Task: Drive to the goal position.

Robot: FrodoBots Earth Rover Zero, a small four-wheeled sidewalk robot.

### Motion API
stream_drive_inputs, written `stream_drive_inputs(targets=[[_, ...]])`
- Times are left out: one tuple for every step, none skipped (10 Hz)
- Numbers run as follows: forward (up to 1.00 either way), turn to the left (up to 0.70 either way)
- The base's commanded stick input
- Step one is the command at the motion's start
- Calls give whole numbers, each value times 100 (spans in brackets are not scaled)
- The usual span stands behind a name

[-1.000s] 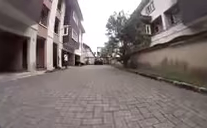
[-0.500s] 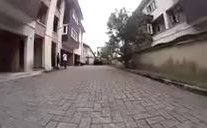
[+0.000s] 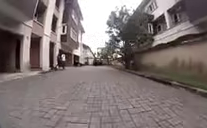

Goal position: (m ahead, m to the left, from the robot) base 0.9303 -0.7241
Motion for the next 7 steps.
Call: stream_drive_inputs(targets=[[70, 0], [70, 0], [70, 0], [70, 0], [70, 0], [70, 0], [70, 0]])
